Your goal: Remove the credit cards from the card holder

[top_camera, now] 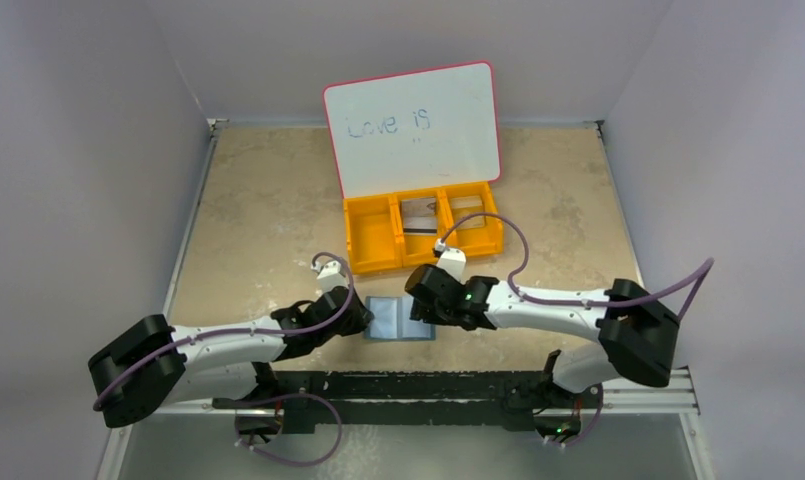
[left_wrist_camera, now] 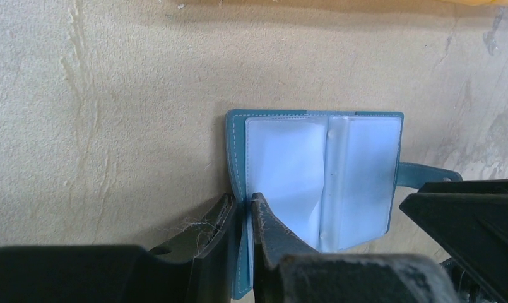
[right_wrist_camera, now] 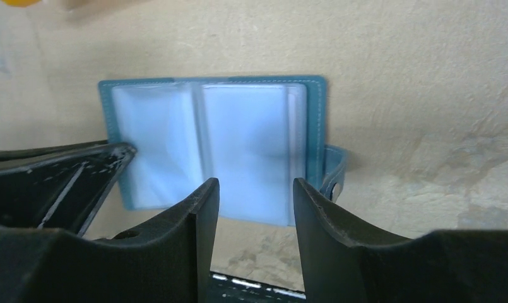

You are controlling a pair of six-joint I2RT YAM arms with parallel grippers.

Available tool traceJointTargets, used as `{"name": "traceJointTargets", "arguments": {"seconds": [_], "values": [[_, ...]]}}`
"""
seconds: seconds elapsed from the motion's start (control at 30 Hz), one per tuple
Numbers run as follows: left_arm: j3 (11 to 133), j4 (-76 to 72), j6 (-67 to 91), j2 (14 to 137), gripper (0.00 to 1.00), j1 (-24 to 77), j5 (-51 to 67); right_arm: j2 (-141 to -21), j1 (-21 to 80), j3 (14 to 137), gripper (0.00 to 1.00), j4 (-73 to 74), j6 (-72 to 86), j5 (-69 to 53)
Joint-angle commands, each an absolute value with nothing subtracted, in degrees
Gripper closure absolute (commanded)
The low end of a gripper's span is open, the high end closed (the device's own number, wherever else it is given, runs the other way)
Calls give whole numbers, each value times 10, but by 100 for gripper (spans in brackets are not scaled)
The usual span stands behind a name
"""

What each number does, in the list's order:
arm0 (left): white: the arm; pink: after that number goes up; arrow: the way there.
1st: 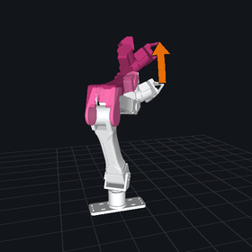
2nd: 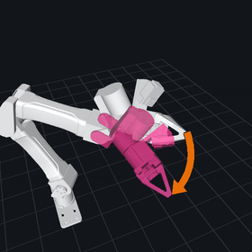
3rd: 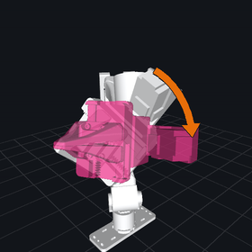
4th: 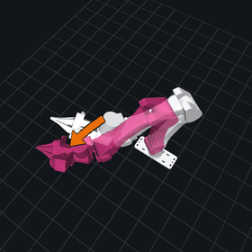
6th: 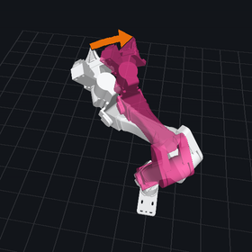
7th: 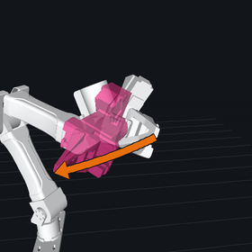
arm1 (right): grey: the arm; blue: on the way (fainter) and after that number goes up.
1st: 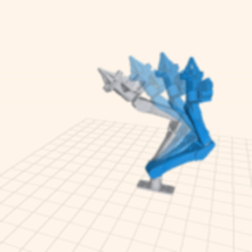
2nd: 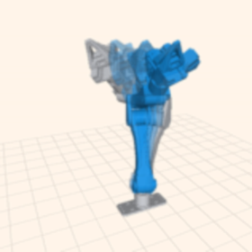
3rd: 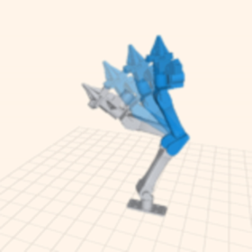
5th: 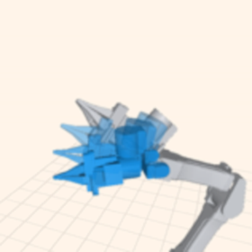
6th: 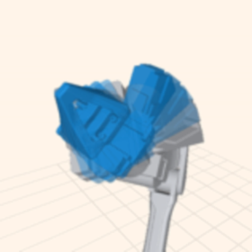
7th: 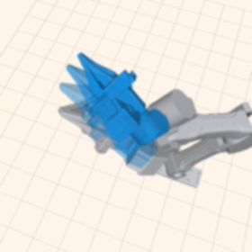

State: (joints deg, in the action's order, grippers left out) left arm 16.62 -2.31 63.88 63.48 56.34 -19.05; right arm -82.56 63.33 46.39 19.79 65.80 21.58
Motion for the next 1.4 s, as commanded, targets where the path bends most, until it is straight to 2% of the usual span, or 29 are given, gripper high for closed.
{"name": "traceJointTargets", "arguments": {"seconds": [0.0,0.1,0.23,0.4,0.6,0.77,1.03,1.37], "values": [[176,-22,636,642,87,566,-192,-803,634,429,50,127,655,185],[177,-20,636,643,86,566,-192,-824,634,425,50,105,653,169],[178,-15,637,644,86,566,-193,-868,634,462,47,181,659,207],[180,-18,636,647,86,565,-193,-885,634,449,47,136,647,177],[175,-26,636,652,86,566,-187,-892,635,477,55,117,611,198],[175,-39,637,664,86,566,-183,-859,635,510,55,98,577,191],[171,-48,640,666,86,566,-185,-765,634,472,51,-31,541,126],[169,-37,643,644,86,566,-195,-811,633,490,51,-8,541,120]]}}
